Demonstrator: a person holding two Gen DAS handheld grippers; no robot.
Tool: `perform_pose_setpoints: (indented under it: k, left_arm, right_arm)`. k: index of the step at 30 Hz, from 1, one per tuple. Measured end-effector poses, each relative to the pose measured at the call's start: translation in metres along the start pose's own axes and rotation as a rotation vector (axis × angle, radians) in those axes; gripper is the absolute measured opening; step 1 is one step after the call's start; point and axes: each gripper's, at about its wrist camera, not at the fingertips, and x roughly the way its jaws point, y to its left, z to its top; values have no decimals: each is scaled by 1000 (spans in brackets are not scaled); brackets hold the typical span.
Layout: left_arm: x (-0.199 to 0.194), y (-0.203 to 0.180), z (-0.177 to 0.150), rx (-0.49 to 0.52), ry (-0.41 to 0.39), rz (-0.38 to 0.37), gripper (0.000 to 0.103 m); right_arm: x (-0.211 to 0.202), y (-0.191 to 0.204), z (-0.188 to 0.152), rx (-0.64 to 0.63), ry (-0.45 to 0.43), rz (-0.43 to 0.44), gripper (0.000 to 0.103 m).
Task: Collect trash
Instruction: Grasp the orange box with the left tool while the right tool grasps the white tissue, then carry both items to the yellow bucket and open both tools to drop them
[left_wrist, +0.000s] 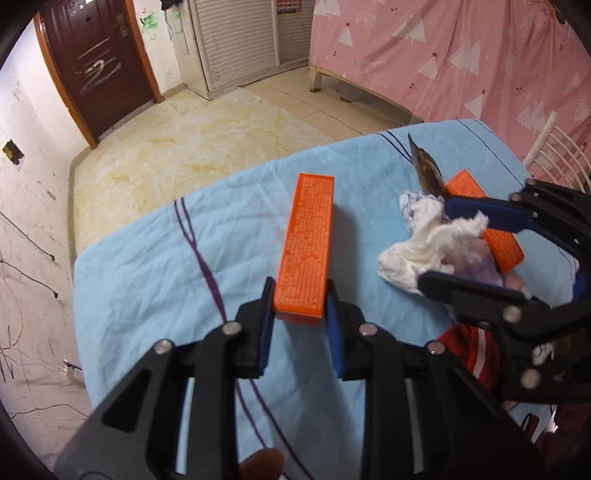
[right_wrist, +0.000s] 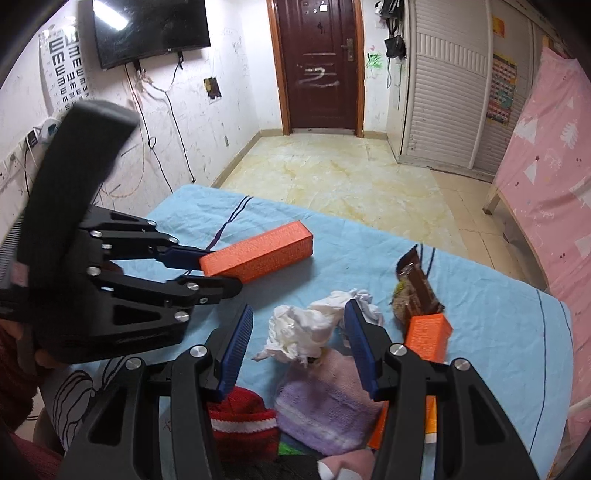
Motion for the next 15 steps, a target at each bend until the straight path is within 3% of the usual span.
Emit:
perform_pose_setpoints:
  k: [1, 3, 7, 15]
  left_arm:
    - [-2, -1, -1, 3, -2, 2, 24]
    - [-8, -2, -6, 3, -12, 10, 24]
    - [-20, -6, -8, 5, -30, 28, 24]
    - [-39, -14, -6, -8, -51, 77, 24]
  right_arm:
    - [2, 2, -1, -5, 5, 2, 42]
    - [3, 4, -1, -5, 8, 11, 11]
    - [0, 9, -4, -5, 2, 6, 6]
    - [-39, -5, -7, 42, -111, 12, 6]
